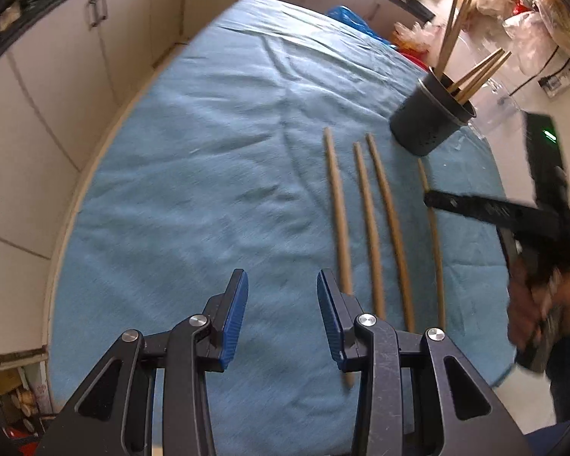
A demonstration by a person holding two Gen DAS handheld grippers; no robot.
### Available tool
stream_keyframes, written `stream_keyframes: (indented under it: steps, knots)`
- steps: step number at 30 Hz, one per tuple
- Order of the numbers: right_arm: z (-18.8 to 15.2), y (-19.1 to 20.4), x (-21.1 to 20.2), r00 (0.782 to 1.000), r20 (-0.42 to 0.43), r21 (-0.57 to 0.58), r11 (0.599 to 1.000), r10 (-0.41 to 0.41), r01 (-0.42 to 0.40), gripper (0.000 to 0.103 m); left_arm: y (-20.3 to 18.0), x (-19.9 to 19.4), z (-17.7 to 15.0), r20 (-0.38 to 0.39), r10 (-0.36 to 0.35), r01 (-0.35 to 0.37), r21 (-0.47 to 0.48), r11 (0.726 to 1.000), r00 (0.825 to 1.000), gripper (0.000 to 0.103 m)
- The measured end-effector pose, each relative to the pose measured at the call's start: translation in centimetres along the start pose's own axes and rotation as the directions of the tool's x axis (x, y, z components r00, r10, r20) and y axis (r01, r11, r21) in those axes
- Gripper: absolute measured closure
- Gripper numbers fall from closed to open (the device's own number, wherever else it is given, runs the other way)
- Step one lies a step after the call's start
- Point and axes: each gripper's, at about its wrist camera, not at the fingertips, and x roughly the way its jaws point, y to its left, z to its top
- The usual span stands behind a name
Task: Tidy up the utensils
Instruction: 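Close the right tool on a chopstick while the left tool grasps another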
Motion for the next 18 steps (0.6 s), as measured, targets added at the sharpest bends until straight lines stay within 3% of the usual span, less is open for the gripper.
stream_keyframes:
  steps: [8, 15, 18]
  knots:
    - [-2.8, -2.1, -4.7, 0.997, 0.068, 0.046, 0.998, 0.034, -0.037, 0.097, -3.0, 4.6, 4.6, -0.065, -0.024, 0.026, 0.039, 0.999, 0.998, 0.067]
    - [-4.0, -3.1, -7.3, 0.994, 0.105, 0.071, 0.996, 0.042, -0.049, 0.096, -5.5, 7.9, 7.6, -0.096, 0.063, -0.054, 0.092, 0.994, 0.993, 0.070]
    - [-4.1, -3.4, -7.9, 0.992, 0.116, 0.073, 0.996, 0.045, -0.054, 0.096, -6.1, 8.6, 8.5, -0.095, 0.090, -0.080, 0.107, 0.991, 0.991, 0.089]
